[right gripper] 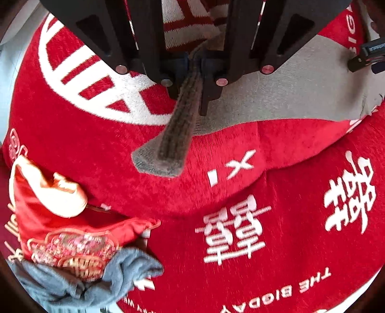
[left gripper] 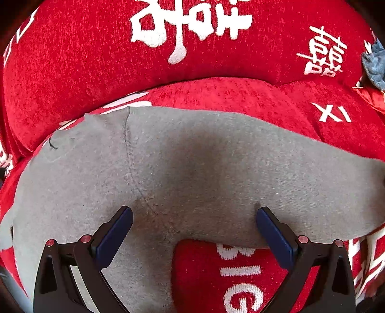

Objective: Fold small clothes
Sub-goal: 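Carry the sleeve across the sweater body with the right gripper and release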

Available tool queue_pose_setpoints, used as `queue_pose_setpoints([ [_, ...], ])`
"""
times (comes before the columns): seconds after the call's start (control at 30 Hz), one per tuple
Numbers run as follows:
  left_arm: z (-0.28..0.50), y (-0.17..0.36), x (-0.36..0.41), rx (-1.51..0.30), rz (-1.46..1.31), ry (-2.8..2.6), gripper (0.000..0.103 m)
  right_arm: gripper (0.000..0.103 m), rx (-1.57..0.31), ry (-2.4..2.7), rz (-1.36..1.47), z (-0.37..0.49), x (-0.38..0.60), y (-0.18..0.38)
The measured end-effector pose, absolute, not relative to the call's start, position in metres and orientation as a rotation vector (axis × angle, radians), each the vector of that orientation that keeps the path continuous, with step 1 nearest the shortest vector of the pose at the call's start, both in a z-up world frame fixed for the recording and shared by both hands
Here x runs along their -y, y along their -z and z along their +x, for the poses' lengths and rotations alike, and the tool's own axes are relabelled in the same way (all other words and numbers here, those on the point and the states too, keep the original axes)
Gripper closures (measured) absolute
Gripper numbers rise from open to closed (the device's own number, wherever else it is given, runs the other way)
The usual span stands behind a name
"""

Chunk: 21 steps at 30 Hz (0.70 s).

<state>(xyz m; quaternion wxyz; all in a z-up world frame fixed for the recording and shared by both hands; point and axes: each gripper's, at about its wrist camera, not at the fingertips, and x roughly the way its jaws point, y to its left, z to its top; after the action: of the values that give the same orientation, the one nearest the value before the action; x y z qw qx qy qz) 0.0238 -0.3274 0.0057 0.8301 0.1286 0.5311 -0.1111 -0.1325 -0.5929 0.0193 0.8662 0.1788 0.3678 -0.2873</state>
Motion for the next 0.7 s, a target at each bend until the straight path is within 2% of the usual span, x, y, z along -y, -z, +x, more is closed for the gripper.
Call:
queue_pose_setpoints([
  [0.13, 0.02, -0.008, 0.333, -1.111, 0.326, 0.245, 0.0, 0.096, -0.745, 0.599, 0.357, -0.132, 0.582, -0.034],
  [0.33, 0.019, -0.022, 0.306, -1.108, 0.26, 0.271, 0.0, 0.096, -0.725, 0.558, 0.343, -0.128, 0.559, -0.054],
  [0.7, 0.029, -0.021, 0.193, -1.126, 0.143, 0.166, 0.0, 0.097, -0.716, 0.445, 0.357, -0.101, 0.495, -0.075],
])
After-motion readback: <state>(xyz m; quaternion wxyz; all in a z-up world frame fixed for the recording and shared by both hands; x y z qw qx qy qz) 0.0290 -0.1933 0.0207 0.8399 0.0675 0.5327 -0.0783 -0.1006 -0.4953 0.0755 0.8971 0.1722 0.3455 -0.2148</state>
